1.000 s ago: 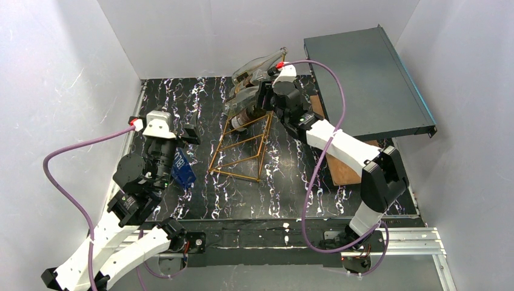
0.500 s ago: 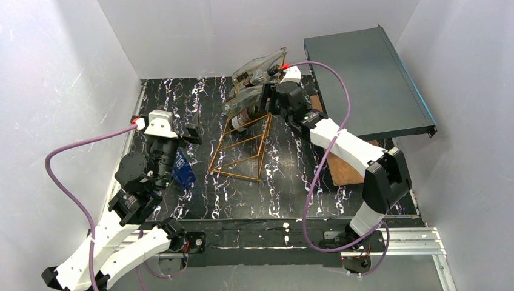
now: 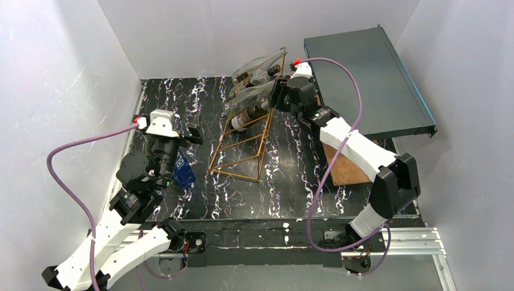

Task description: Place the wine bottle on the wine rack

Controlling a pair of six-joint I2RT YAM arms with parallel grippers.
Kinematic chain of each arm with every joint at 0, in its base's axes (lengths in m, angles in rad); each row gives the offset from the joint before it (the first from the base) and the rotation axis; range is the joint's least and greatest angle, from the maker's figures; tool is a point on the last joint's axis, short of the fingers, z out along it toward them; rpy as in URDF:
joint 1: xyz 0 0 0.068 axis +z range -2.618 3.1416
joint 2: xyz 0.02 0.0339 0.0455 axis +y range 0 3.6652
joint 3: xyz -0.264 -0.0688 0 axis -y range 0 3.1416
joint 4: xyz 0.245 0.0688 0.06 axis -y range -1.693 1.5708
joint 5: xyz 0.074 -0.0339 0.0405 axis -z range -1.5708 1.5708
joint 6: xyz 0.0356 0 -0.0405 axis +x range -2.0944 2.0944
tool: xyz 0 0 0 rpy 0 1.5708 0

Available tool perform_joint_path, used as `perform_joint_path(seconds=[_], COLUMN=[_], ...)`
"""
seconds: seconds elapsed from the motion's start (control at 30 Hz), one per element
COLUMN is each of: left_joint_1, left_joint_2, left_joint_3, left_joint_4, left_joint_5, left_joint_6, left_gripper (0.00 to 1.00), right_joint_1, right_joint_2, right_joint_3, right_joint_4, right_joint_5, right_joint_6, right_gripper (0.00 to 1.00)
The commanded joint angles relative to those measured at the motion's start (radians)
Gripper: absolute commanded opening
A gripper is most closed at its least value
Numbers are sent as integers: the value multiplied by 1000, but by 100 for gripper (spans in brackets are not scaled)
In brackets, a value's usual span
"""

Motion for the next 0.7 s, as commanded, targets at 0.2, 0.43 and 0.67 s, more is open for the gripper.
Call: perform_joint_path(seconds=[0.2, 0.43, 0.67], left_joint_1=[-2, -2, -2], left_joint_2=[1, -4, -7], left_joint_3=[-1, 1, 0], left_joint_4=[21, 21, 21], left_joint_5=[-3, -4, -6], left_joint_6=[-9, -8, -7], left_gripper=[99, 99, 99], right_joint_1=[-19, -23, -26], right_joint_2=[-2, 5, 8], right_joint_3=[49, -2, -69], right_joint_4=[25, 51, 124], right_joint_5=[-65, -96, -77], right_joint_6=[34, 111, 181], right_gripper=[39, 10, 1])
